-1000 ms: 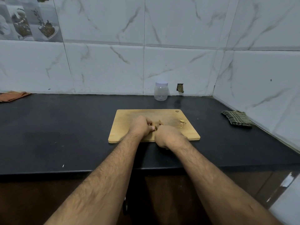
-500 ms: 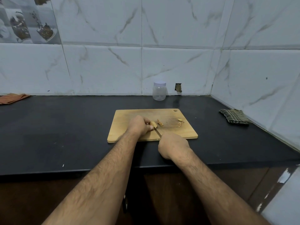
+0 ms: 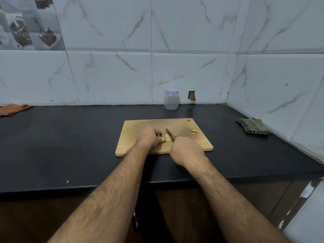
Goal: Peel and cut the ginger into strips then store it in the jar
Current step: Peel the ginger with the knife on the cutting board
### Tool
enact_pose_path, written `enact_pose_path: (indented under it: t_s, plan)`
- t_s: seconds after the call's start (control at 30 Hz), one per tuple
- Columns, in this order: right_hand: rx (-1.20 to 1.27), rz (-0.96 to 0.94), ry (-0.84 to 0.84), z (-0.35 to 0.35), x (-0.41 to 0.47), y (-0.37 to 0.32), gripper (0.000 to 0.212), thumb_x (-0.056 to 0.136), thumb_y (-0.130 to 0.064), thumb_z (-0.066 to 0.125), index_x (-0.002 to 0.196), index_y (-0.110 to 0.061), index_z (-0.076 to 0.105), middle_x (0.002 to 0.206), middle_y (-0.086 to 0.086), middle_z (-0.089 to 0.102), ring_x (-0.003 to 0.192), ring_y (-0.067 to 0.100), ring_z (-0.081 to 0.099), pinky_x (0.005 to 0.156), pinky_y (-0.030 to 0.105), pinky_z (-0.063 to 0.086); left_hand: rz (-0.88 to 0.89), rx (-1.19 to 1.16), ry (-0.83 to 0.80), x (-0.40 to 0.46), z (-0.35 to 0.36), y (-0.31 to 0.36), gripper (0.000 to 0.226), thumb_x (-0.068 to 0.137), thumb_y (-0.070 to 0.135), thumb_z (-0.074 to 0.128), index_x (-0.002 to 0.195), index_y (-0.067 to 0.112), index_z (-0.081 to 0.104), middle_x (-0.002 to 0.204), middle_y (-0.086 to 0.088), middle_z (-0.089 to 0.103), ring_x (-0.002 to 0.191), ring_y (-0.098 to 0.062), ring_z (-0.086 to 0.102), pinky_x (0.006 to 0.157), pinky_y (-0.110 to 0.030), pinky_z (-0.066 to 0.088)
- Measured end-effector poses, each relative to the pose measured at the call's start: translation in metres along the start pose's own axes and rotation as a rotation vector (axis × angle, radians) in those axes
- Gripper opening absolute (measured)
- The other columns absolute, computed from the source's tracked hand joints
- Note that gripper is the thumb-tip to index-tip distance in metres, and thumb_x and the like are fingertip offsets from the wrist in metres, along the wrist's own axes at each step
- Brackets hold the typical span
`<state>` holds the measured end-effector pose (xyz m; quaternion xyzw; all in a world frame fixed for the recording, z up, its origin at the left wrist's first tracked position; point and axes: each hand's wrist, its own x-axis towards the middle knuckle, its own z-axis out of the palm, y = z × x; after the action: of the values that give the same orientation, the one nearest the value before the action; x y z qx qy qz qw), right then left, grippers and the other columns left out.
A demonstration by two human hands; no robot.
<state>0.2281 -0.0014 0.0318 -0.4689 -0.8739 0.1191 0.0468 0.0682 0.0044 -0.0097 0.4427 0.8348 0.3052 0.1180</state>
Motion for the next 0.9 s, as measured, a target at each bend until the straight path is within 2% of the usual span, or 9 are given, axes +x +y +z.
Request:
enact_pose_path:
  t_s: [0.07,0.23,0.33,0.5,0.67,0.9]
  plan:
    - [0.002,-0.011,0.02,0.001,0.004,-0.004,0.026,0.097,-0.01,0.046,0.117,-0.01,0.063,0.096,0.004,0.056,0.083,0.022,0.053,0.069,0.033,0.045,0.004,0.002,-0.001,0.0,0.0,-0.001,0.021,0.093,0.025,0.069,0.112,0.016,0.073,0.111,-0.003,0.072,0.1,-0.02,0.063,0.087,-0.032,0.048]
    - [-0.02,-0.026,0.015,0.006,0.011,-0.013,0.028,0.095,-0.007,0.047,0.118,-0.011,0.063,0.114,0.007,0.064,0.086,0.022,0.052,0.073,0.032,0.047,0.024,0.033,-0.001,0.001,0.001,-0.002,0.017,0.093,0.025,0.068,0.106,0.018,0.076,0.102,-0.004,0.073,0.1,-0.021,0.064,0.083,-0.033,0.049]
    - [-0.036,-0.02,0.017,0.008,0.014,-0.014,0.027,0.096,-0.008,0.047,0.117,-0.011,0.063,0.114,0.006,0.065,0.087,0.022,0.053,0.073,0.032,0.047,0.036,0.037,-0.001,0.001,0.0,-0.001,0.019,0.093,0.025,0.067,0.109,0.019,0.076,0.104,-0.004,0.073,0.102,-0.021,0.064,0.087,-0.034,0.049]
    - [-0.05,-0.015,0.021,0.01,0.016,-0.015,0.028,0.096,-0.009,0.046,0.118,-0.012,0.062,0.117,0.006,0.064,0.103,0.024,0.061,0.073,0.033,0.046,0.034,0.032,0.008,0.0,0.001,-0.001,0.021,0.093,0.025,0.068,0.112,0.021,0.075,0.106,-0.003,0.073,0.103,-0.02,0.063,0.087,-0.033,0.049]
    - [-0.069,-0.005,0.01,0.011,0.017,-0.017,0.028,0.097,-0.01,0.047,0.121,-0.012,0.062,0.119,0.006,0.063,0.106,0.024,0.061,0.075,0.033,0.046,0.025,0.013,0.012,0.0,0.0,-0.002,0.023,0.092,0.026,0.069,0.114,0.021,0.075,0.108,-0.002,0.073,0.104,-0.018,0.063,0.089,-0.033,0.049]
    - [-0.102,-0.036,-0.019,0.01,0.02,-0.02,0.029,0.098,-0.008,0.048,0.124,-0.01,0.06,0.123,0.008,0.062,0.109,0.024,0.06,0.08,0.034,0.05,0.021,-0.002,0.004,0.002,0.0,-0.003,0.015,0.089,0.027,0.073,0.102,0.022,0.078,0.098,0.0,0.074,0.097,-0.018,0.064,0.084,-0.034,0.051]
